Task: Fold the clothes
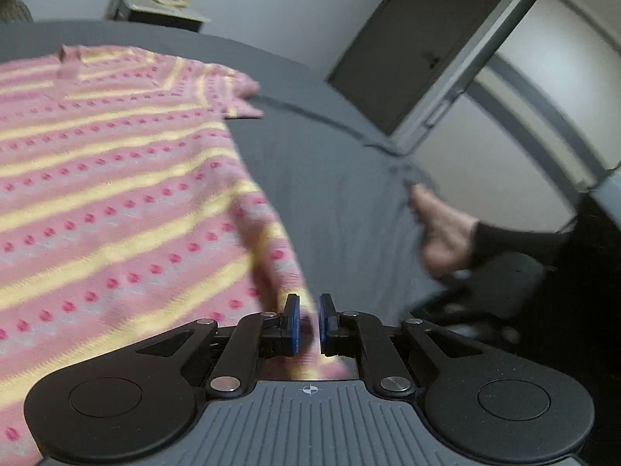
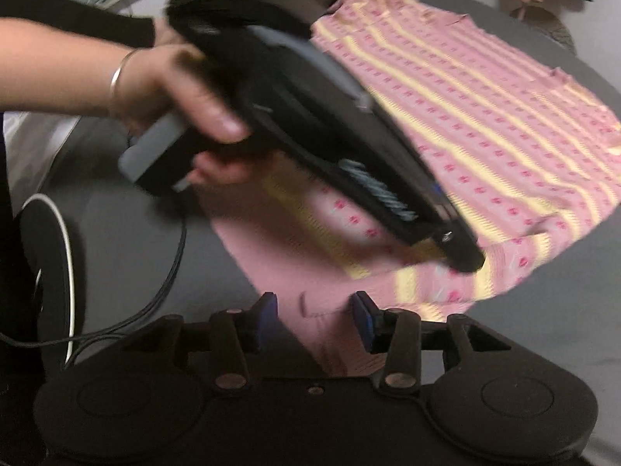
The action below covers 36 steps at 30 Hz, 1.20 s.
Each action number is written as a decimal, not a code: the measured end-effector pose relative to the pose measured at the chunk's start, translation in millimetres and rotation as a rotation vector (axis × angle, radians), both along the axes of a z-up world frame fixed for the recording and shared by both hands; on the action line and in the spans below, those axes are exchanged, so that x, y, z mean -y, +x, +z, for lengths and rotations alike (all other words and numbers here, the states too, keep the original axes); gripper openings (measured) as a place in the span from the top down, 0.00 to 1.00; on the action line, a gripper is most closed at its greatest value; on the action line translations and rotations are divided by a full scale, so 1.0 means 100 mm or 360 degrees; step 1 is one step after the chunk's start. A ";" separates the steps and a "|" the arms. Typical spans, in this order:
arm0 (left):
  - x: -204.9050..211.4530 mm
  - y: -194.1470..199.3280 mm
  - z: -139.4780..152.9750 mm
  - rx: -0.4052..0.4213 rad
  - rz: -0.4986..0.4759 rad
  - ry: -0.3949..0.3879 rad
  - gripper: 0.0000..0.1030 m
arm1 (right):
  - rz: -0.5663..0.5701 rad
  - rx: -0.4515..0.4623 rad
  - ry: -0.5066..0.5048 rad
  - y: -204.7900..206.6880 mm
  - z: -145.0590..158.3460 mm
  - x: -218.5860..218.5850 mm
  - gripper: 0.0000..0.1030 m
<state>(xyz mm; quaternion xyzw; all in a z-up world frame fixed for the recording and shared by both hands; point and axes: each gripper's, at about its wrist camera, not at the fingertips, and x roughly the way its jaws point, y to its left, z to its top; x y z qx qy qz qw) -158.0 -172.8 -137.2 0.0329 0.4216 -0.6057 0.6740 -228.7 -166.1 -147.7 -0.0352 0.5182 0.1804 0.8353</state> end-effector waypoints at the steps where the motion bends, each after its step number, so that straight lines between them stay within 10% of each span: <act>1: 0.00 -0.02 -0.02 0.0038 0.0012 0.0028 0.93 | 0.0004 -0.0018 0.0010 0.00 -0.01 0.01 0.58; 7: -0.02 -0.11 -0.12 0.0159 -0.0001 0.0060 0.93 | -0.0266 -0.0103 0.0292 0.00 0.03 0.54 0.55; 15: -0.05 0.02 -0.24 0.0026 0.0046 0.0026 0.79 | -0.1276 -0.0118 0.0743 0.20 -0.21 1.80 0.57; 20: -0.12 0.01 -0.27 0.0021 0.0073 -0.0001 0.79 | -0.1323 -0.0171 0.0881 0.29 -0.40 1.84 0.71; 28: -0.25 0.07 -0.27 -0.0023 0.0041 -0.0037 0.78 | -0.1193 -0.0012 0.0627 0.34 -0.14 1.64 0.90; 30: -0.28 0.08 -0.23 -0.0036 -0.0014 -0.0059 0.63 | -0.1202 0.0007 0.0653 0.30 -0.08 1.68 0.91; 33: -0.35 -0.03 -0.09 0.0060 -0.0121 -0.0183 0.03 | -0.1249 -0.0023 0.0734 0.31 -0.04 1.78 0.91; 36: -0.31 -0.19 0.07 0.0212 -0.0249 -0.0197 0.00 | -0.1250 -0.0011 0.0770 0.32 -0.01 1.82 0.90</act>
